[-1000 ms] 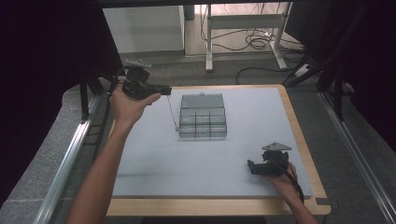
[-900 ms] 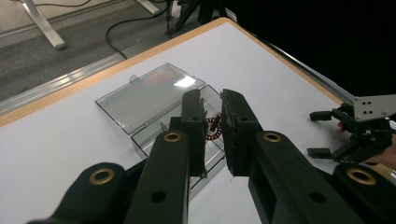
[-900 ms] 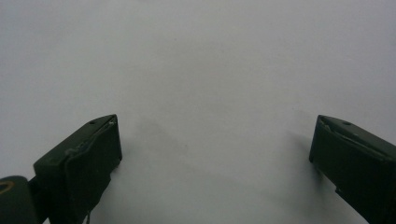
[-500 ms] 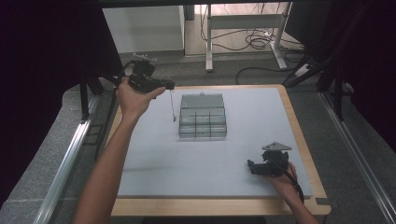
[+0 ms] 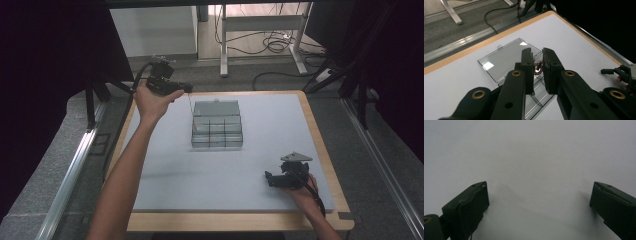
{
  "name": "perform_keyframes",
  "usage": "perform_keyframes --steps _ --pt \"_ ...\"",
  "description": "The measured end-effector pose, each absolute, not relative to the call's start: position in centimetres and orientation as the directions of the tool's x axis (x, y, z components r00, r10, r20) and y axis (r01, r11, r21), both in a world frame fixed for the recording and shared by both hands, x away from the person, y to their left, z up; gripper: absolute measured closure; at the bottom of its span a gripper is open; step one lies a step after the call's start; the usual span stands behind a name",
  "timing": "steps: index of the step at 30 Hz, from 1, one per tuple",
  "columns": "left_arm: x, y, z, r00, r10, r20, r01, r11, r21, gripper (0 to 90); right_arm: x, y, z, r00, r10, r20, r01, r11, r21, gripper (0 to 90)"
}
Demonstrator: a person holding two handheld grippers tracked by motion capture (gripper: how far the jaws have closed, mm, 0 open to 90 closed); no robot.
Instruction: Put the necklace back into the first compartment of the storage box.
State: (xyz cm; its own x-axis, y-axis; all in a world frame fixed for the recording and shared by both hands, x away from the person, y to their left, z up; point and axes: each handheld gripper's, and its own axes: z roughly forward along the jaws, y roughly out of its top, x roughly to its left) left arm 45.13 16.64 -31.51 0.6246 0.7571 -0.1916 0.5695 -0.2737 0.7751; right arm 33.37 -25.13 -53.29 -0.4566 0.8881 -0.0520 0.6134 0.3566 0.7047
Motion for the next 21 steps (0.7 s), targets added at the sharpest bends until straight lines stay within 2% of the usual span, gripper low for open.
perform_keyframes --steps 13,21 --pt "47.8 15.7 -33.1 0.609 0.766 -0.206 0.586 -0.259 0.767 80.7 33.4 -25.1 -53.3 -0.456 0.888 -0.052 0.612 0.356 0.706 2.0" --pt "49.0 15.3 -37.1 0.573 0.792 -0.211 0.628 -0.258 0.734 80.8 33.3 -25.2 -53.3 -0.455 0.889 -0.054 0.612 0.356 0.706 2.1"
